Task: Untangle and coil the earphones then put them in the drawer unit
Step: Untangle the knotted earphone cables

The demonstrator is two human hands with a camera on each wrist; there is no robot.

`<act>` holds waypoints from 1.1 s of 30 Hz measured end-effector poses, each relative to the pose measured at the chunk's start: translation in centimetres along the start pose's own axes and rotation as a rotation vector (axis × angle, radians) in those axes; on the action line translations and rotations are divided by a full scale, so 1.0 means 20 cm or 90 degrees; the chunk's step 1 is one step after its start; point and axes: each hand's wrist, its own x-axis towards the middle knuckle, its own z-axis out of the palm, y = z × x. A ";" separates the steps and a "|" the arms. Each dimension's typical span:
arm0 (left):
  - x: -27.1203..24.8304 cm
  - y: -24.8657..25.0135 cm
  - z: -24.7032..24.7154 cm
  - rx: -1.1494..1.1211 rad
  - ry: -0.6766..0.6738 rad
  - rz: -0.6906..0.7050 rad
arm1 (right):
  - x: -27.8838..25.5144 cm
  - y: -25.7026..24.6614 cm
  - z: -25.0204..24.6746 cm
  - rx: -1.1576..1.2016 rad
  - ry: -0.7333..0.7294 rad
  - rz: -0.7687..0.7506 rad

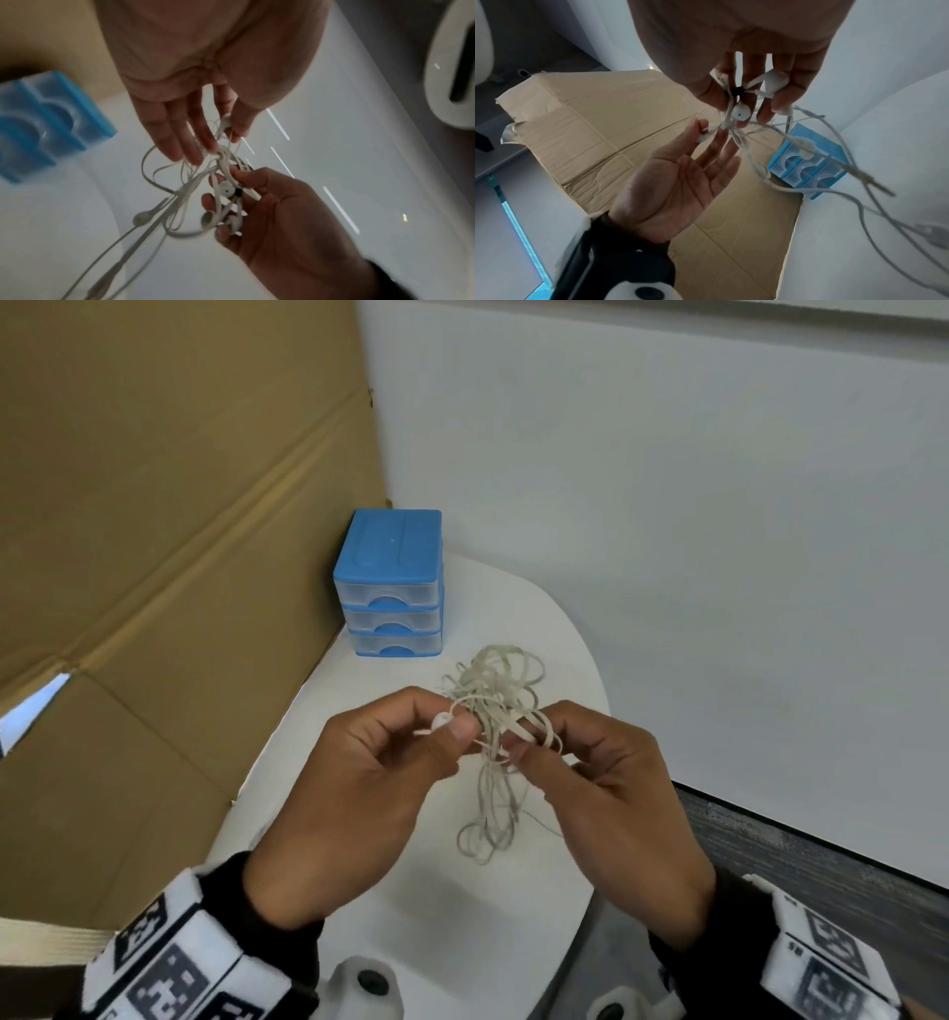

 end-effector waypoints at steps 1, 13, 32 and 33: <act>0.00 0.00 0.00 0.024 0.018 0.016 | 0.01 0.01 -0.01 -0.019 0.006 -0.003; 0.02 -0.02 -0.01 -0.150 0.061 -0.084 | -0.01 0.06 0.00 -0.255 -0.063 -0.118; -0.03 -0.02 0.06 -0.188 0.003 -0.196 | -0.02 0.13 0.02 -0.363 -0.057 -0.293; -0.03 -0.02 0.06 -0.163 -0.003 -0.178 | -0.01 0.12 0.01 -0.322 -0.052 -0.292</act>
